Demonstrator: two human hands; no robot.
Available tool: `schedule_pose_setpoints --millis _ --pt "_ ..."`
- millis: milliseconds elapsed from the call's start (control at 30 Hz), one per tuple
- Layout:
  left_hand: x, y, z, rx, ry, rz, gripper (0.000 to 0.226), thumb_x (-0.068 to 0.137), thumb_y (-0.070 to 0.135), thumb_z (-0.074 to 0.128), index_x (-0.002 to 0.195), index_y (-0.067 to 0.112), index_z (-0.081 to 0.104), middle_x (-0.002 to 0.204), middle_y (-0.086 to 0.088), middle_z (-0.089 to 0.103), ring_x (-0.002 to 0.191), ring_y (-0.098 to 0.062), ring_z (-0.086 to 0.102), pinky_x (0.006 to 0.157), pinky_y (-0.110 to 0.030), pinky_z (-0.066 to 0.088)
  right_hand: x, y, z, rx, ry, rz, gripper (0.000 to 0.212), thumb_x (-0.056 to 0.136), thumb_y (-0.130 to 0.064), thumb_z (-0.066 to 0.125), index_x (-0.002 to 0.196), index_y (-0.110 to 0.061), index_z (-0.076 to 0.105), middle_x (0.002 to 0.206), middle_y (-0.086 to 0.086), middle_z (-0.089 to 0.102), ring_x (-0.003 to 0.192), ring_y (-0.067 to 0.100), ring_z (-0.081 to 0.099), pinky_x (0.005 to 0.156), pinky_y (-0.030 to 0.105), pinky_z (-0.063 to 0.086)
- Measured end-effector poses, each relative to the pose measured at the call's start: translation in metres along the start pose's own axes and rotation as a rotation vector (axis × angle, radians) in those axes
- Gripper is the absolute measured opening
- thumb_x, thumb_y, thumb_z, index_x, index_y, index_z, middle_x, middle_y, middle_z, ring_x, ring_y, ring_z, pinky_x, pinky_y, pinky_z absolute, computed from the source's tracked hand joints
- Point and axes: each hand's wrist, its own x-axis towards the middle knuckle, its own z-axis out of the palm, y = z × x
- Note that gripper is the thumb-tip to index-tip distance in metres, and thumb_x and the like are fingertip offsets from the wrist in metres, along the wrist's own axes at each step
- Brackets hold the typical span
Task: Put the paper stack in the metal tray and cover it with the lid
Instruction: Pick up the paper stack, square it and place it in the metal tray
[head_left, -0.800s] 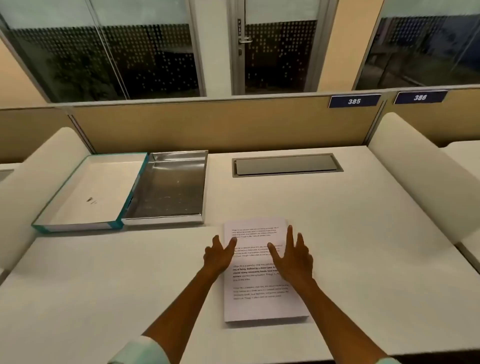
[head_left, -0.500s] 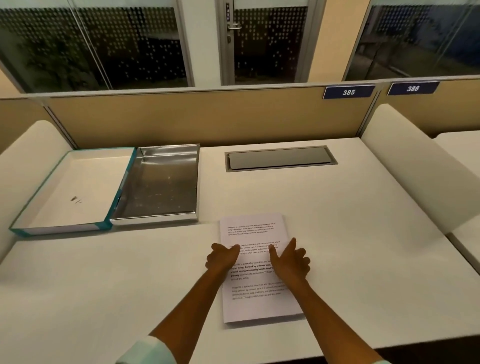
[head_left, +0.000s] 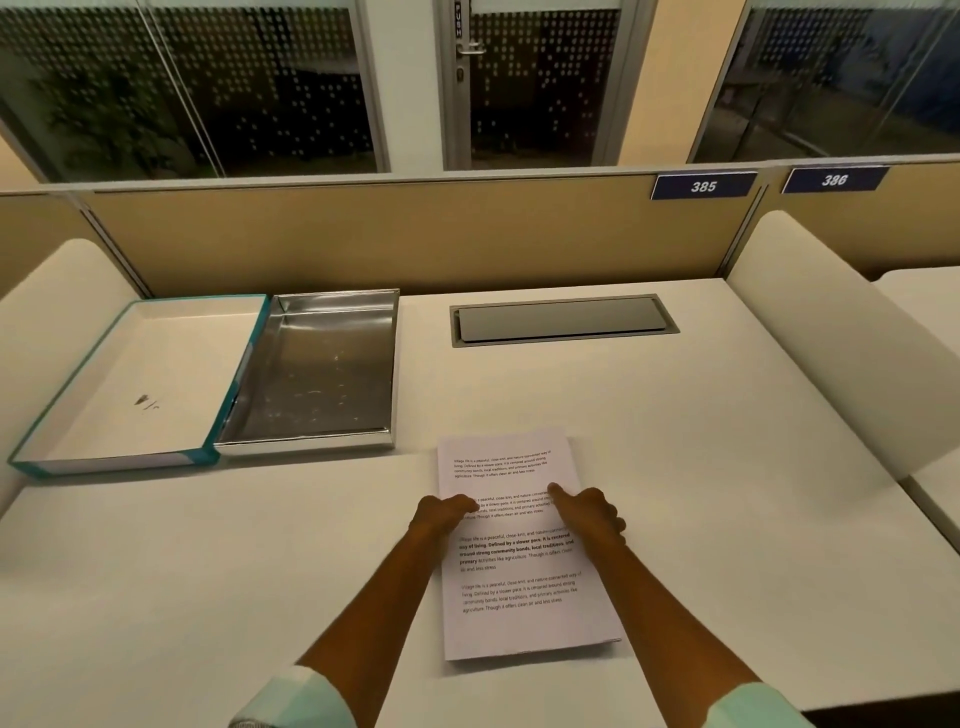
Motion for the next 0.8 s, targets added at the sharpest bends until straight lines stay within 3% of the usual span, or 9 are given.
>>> schedule_pose_setpoints --millis 100,200,267,500,600,700,800 --pt "0.000 -0.004 0.010 0.249 0.119 0.027 0.059 0.077 0.036 0.070 0.124 0.006 0.050 0.124 -0.018 0.057 0.114 -0.035 0.055 0.097 -0.045 0.050 -0.001 -0.003 -0.002 0.020 -0.020 -0.008 0.066 0.083 -0.060 0.055 0.126 -0.009 0.054 0.126 0.017 0.051 0.117 0.036 0.050 0.102 0.045 0.044" --pt "-0.008 -0.006 0.023 0.381 0.267 0.093 0.069 0.077 0.037 0.069 0.130 0.005 0.040 0.133 -0.020 0.046 0.125 -0.037 0.043 0.102 -0.046 0.045 -0.002 -0.004 -0.003 0.070 -0.033 -0.033 0.061 0.085 -0.057 0.052 0.122 -0.009 0.057 0.118 0.014 0.058 0.108 0.032 0.057 0.098 0.044 0.049" --pt "-0.013 -0.006 0.030 0.399 0.298 0.134 0.067 0.076 0.032 0.069 0.129 0.005 0.037 0.131 -0.020 0.049 0.123 -0.038 0.046 0.101 -0.048 0.046 -0.003 -0.004 -0.003 0.115 -0.032 -0.057 0.059 0.087 -0.056 0.049 0.119 -0.007 0.059 0.109 0.010 0.063 0.099 0.029 0.061 0.096 0.044 0.051" --pt "-0.014 -0.006 0.024 0.175 0.259 0.205 0.050 0.078 0.024 0.070 0.117 0.007 0.043 0.118 -0.015 0.063 0.105 -0.035 0.062 0.088 -0.048 0.056 0.002 -0.001 -0.004 0.218 -0.043 -0.056 0.060 0.085 -0.056 0.052 0.119 -0.008 0.055 0.113 0.012 0.064 0.107 0.033 0.060 0.102 0.051 0.045" --pt "-0.011 -0.009 0.020 0.116 0.217 0.234 0.042 0.078 0.020 0.071 0.109 0.009 0.046 0.113 -0.013 0.065 0.093 -0.030 0.065 0.082 -0.042 0.058 0.003 0.004 -0.003 0.282 -0.039 -0.073 0.055 0.084 -0.049 0.059 0.119 -0.006 0.054 0.108 0.011 0.065 0.092 0.027 0.062 0.086 0.039 0.054" --pt "-0.008 -0.011 0.015 0.067 0.152 0.208 0.038 0.077 0.012 0.070 0.106 0.009 0.046 0.112 -0.014 0.064 0.093 -0.030 0.065 0.080 -0.043 0.059 0.003 0.007 -0.005 0.342 -0.048 -0.092 0.048 0.087 -0.038 0.059 0.120 -0.003 0.056 0.111 0.013 0.066 0.090 0.026 0.062 0.071 0.031 0.049" --pt "-0.005 -0.011 0.008 0.128 0.209 0.229 0.028 0.078 0.008 0.067 0.096 0.010 0.047 0.109 -0.015 0.065 0.086 -0.028 0.064 0.076 -0.039 0.058 0.004 0.013 -0.008 0.369 -0.063 -0.096 0.031 0.089 -0.023 0.055 0.111 -0.002 0.059 0.113 0.016 0.068 0.087 0.025 0.062 0.059 0.025 0.045"
